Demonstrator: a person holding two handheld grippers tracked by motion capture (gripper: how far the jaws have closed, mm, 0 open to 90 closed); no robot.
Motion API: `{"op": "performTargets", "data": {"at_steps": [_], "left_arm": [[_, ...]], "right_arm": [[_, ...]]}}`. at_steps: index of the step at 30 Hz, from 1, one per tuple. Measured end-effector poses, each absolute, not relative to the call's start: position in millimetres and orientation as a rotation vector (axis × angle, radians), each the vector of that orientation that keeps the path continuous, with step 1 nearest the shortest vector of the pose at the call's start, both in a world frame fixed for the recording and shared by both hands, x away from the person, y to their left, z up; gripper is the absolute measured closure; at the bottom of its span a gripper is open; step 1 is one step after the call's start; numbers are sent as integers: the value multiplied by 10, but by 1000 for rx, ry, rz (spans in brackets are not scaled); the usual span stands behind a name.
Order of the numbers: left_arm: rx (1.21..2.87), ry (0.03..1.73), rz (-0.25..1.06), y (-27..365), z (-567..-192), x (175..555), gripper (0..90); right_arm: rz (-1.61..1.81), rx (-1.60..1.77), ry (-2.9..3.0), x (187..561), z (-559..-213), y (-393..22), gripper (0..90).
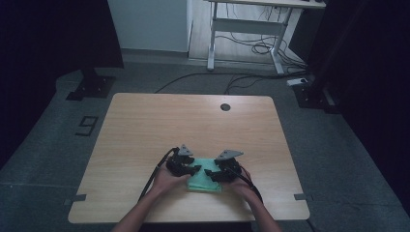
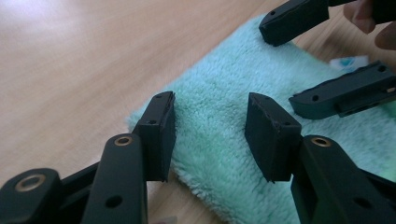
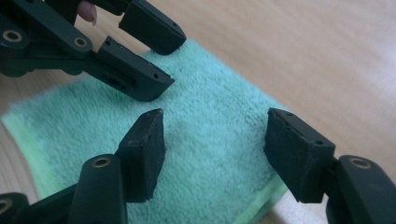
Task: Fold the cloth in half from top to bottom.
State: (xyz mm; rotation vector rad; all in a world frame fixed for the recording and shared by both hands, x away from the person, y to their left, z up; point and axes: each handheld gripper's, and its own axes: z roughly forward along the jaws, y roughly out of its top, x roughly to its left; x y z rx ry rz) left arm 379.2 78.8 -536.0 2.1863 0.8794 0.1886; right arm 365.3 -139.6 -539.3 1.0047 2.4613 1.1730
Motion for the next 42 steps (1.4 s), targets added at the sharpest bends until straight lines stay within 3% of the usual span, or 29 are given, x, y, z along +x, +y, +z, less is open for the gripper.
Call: {"op": "performTargets", "data": {"at_steps": [19, 28, 37, 42], "left_arm": [[2170, 883, 199, 808, -5409, 3756, 527], [2168, 889, 225, 794, -5417, 3723, 527], [2161, 893, 226, 797, -5421, 3714, 525], [2154, 896, 232, 792, -5429, 3703, 520]], "right_arm": [[1171, 995, 2466, 3659, -5422, -1484, 422], [1116, 900, 2448, 3243, -5418, -1551, 425], [1119, 974, 2444, 3146, -5420, -1745, 424], [1220, 962, 2369, 3178, -5251, -1702, 429]]}}
